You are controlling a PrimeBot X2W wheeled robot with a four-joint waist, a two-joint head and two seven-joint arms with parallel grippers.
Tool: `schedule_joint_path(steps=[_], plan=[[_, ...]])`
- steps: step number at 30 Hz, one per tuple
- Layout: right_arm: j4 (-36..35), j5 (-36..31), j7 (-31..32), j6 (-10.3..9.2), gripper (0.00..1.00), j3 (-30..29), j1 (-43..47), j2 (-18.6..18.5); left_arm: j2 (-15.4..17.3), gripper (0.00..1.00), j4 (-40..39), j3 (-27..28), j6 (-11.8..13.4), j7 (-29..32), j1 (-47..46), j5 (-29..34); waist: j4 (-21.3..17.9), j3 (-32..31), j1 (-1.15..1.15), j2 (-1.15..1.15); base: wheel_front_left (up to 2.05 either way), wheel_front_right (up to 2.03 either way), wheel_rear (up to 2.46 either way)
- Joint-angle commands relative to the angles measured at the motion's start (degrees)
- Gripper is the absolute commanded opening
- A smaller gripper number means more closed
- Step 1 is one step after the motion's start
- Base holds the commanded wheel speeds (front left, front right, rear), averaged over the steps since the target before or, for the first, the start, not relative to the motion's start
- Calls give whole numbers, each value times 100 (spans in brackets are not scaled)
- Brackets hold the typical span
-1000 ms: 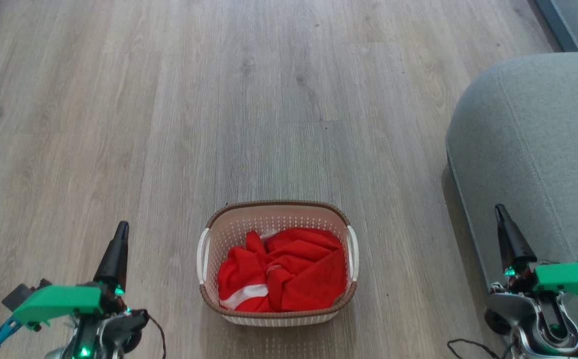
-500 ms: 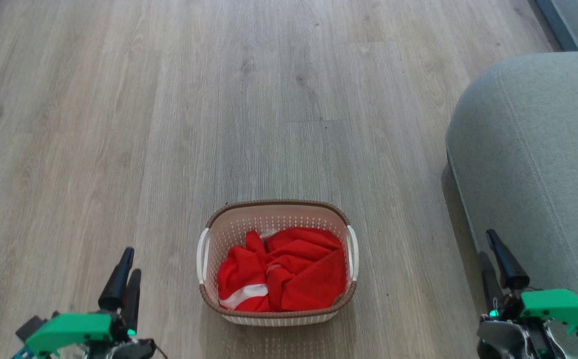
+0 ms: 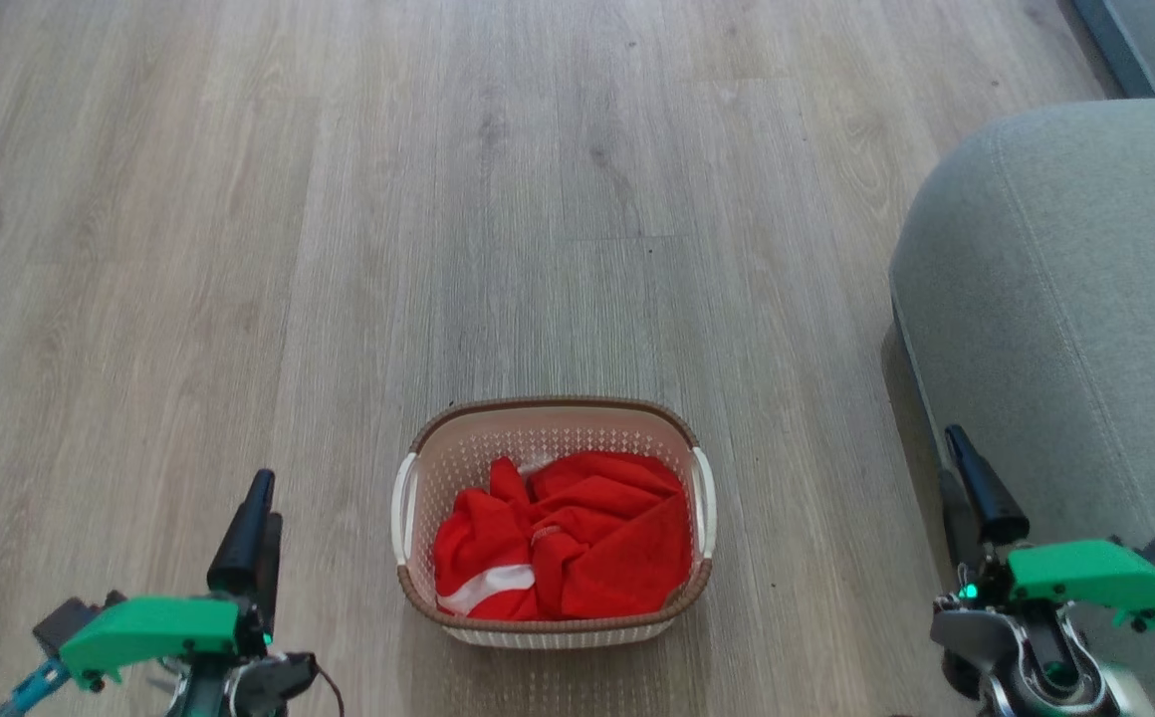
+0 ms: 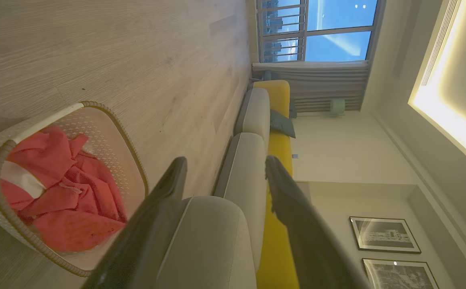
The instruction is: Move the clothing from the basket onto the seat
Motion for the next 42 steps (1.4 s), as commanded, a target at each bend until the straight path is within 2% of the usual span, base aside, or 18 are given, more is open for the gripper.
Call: schedule_joint_path(steps=[1,12,23,42], plan=[[-131,-109,-72,0,100,80,-389,-135,128,100,-135,41,-2,-65,-356,129,-1,3,-1,0,0,0,0],[-36,-949,-261,0,100,194,-662,-174,164,100,-192,124,-3,-251,-527,1285,-17,30,-1,0,0,0,0],[-49,-2188,-448,0,100,319,-859,-187,144,100,-218,222,-4,-435,-672,2469,-24,59,-1,0,0,0,0],[37,-3468,-752,0,100,713,-1202,-234,166,100,-251,241,-6,-737,-920,3806,-57,117,-1,0,0,0,0]])
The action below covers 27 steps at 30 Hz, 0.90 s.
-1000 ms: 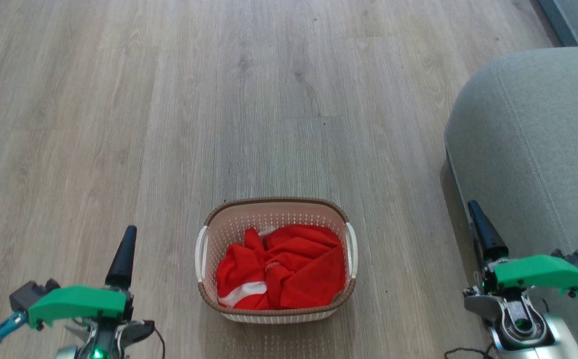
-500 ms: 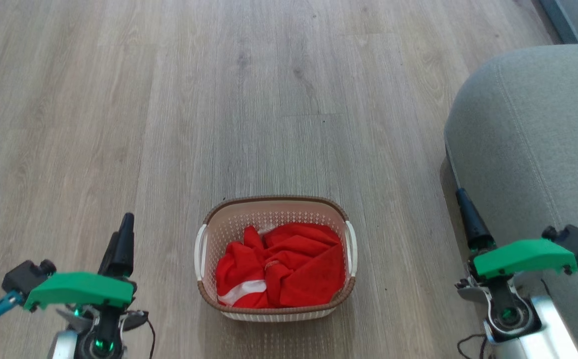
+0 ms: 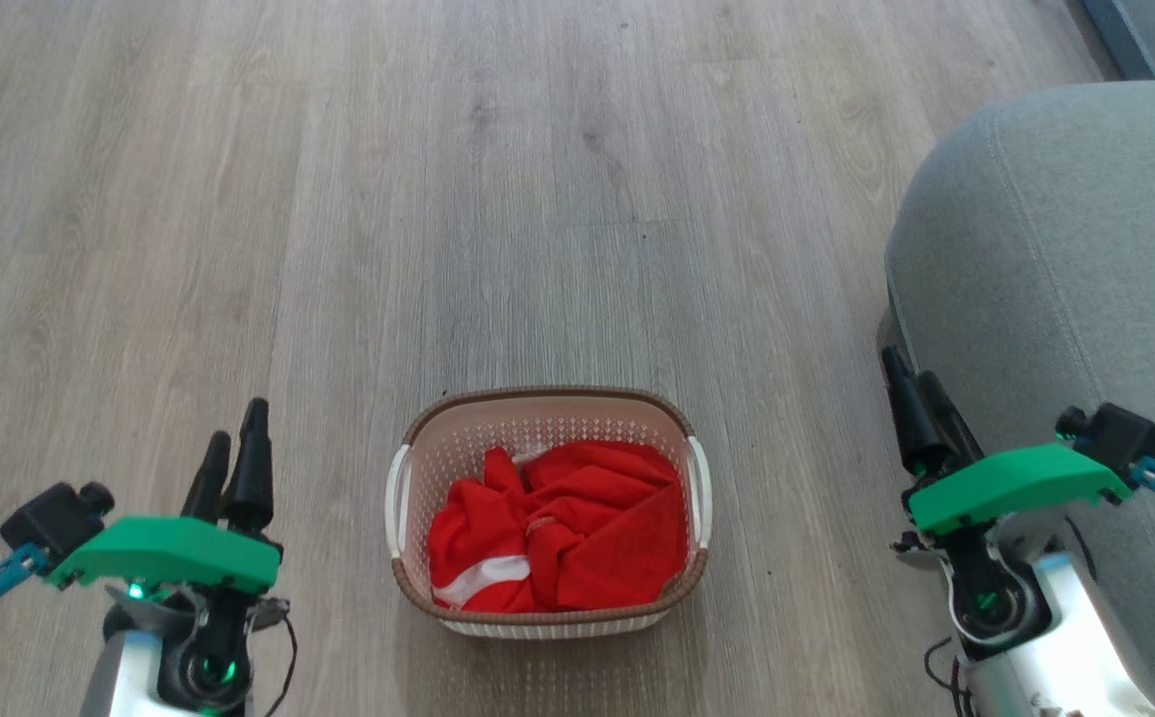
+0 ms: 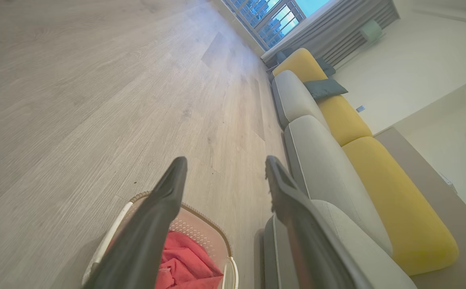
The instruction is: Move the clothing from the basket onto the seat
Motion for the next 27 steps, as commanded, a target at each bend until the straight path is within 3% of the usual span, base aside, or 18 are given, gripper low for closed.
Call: schedule_joint_path(steps=[1,27], plan=[[-158,-193,-77,0,100,126,-400,-96,111,100,-204,104,-5,-96,-370,209,-4,6,0,0,0,0,0],[181,-2122,-518,0,100,128,-911,-110,192,100,-108,121,-7,-532,-740,2118,-28,56,0,0,0,0,0]])
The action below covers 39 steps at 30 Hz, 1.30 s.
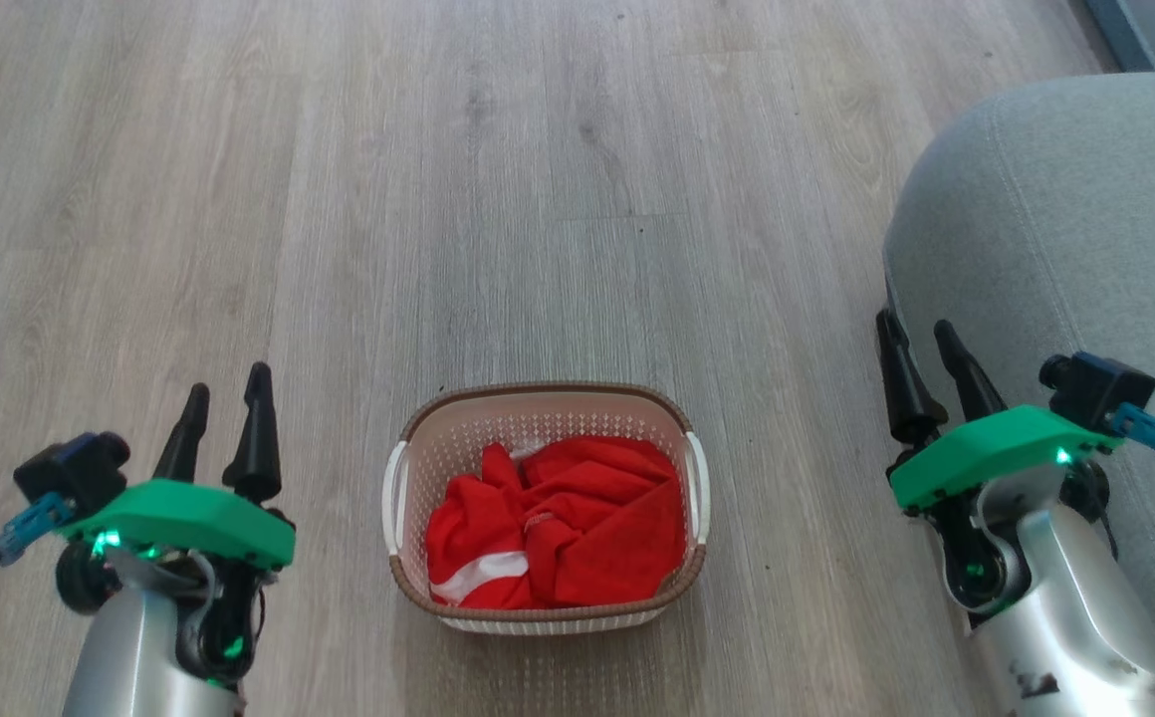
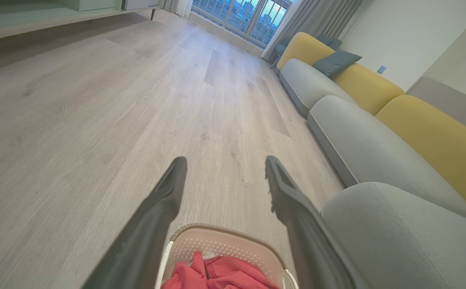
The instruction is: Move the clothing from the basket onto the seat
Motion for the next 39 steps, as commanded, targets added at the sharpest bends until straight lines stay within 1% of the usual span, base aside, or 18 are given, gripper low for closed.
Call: schedule_joint_path(steps=[1,7,35,39], plan=[[-154,-154,-84,0,100,62,-417,-34,151,100,-163,120,-7,-69,-400,155,-1,0,0,0,0,0,0],[-36,-689,-203,0,100,75,-558,-36,161,100,-124,152,-7,-187,-490,675,-9,12,0,0,0,0,0],[395,-2602,-678,0,100,356,-1196,-76,163,100,85,327,-10,-657,-901,2627,-44,97,0,0,0,0,0],[409,-2660,-688,0,100,322,-1202,-70,147,100,81,340,-10,-668,-891,2666,-40,88,0,0,0,0,0]])
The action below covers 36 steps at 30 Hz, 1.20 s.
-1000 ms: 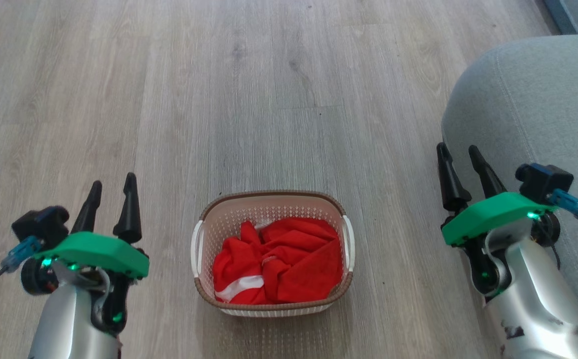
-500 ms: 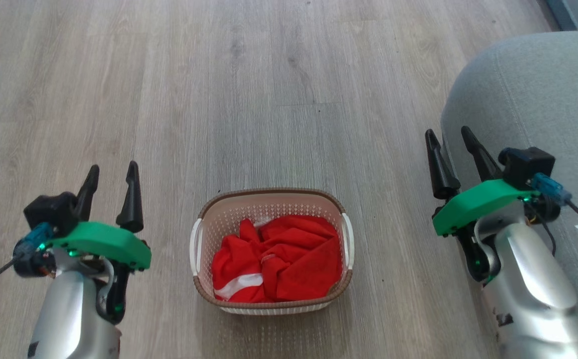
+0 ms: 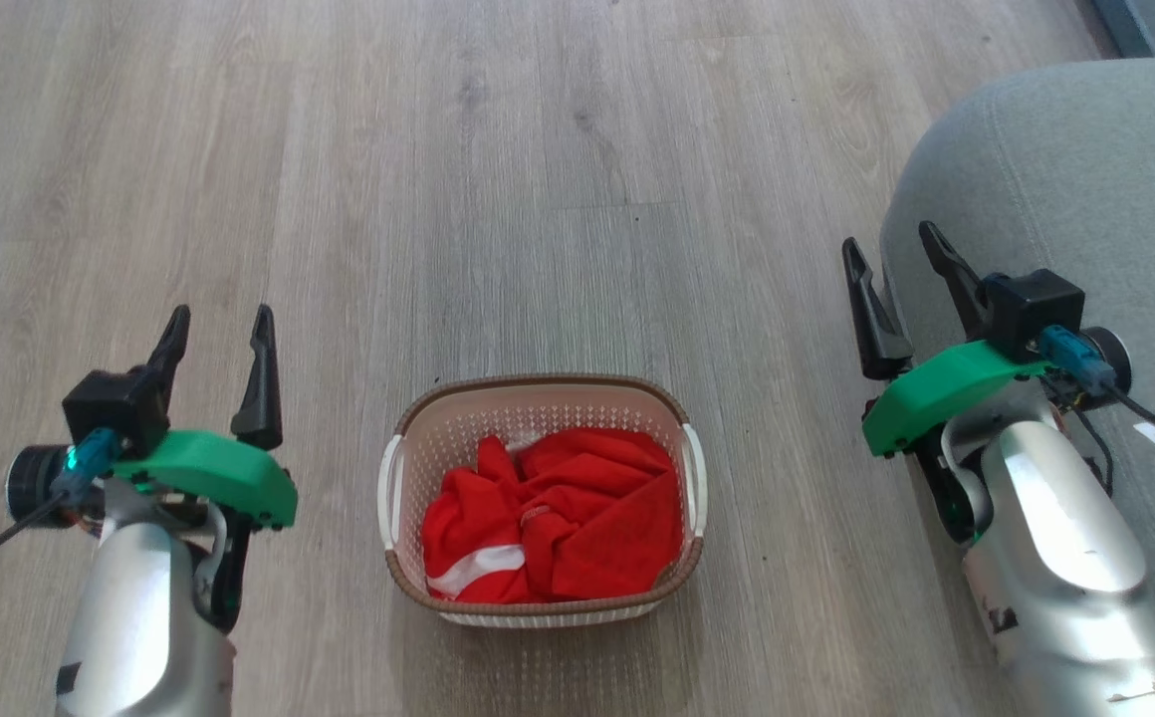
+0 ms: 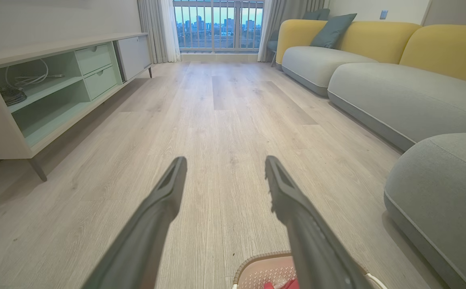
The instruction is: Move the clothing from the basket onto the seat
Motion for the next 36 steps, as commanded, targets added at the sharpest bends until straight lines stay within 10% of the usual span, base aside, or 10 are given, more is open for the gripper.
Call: schedule_joint_path(steps=[1,23,36], plan=[[-155,-45,-55,-1,100,87,-264,9,132,100,-188,188,-8,-72,-274,23,3,-8,0,0,0,0,0],[-256,-27,-55,-1,100,-76,-210,73,82,100,-90,226,-8,-72,-250,-34,12,43,0,0,0,0,0],[-1049,-180,-55,-1,100,-174,-718,151,28,100,-73,-371,-8,-72,-581,-292,-112,1338,0,0,0,0,0]])
